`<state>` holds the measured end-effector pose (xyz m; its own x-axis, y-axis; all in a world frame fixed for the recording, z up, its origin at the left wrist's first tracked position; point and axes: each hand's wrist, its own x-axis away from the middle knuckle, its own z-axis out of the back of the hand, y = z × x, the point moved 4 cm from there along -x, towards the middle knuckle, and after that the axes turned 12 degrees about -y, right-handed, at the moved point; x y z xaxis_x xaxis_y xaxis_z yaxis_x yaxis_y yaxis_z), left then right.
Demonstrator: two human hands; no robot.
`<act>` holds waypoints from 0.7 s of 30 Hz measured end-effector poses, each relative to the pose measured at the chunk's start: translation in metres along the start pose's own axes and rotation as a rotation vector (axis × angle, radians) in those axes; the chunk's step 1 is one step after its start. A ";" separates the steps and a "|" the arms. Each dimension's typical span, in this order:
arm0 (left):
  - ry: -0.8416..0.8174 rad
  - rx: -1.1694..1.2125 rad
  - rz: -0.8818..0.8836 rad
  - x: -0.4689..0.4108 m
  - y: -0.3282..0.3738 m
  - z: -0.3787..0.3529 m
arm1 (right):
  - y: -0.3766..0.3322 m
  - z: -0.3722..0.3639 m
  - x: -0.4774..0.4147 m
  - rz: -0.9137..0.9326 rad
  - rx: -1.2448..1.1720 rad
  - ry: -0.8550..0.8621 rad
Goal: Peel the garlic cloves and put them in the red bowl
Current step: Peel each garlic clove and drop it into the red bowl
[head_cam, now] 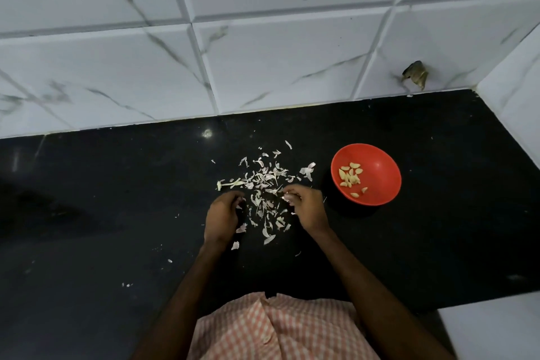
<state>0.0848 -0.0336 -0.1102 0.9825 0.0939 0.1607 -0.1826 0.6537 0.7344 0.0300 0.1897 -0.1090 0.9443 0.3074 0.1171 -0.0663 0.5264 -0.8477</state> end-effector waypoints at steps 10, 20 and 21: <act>-0.103 -0.294 -0.162 -0.077 0.030 0.011 | -0.010 0.002 -0.003 -0.083 -0.118 0.015; -0.449 -0.574 -0.332 -0.098 0.026 -0.010 | -0.028 -0.045 0.000 0.200 0.472 -0.306; -0.423 -0.556 -0.348 -0.095 0.023 -0.009 | -0.026 -0.053 0.002 0.236 0.535 -0.333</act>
<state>-0.0127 -0.0209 -0.1144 0.8625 -0.4067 0.3012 0.2883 0.8840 0.3681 0.0508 0.1349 -0.1136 0.7407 0.6456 0.1860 -0.4904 0.7087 -0.5072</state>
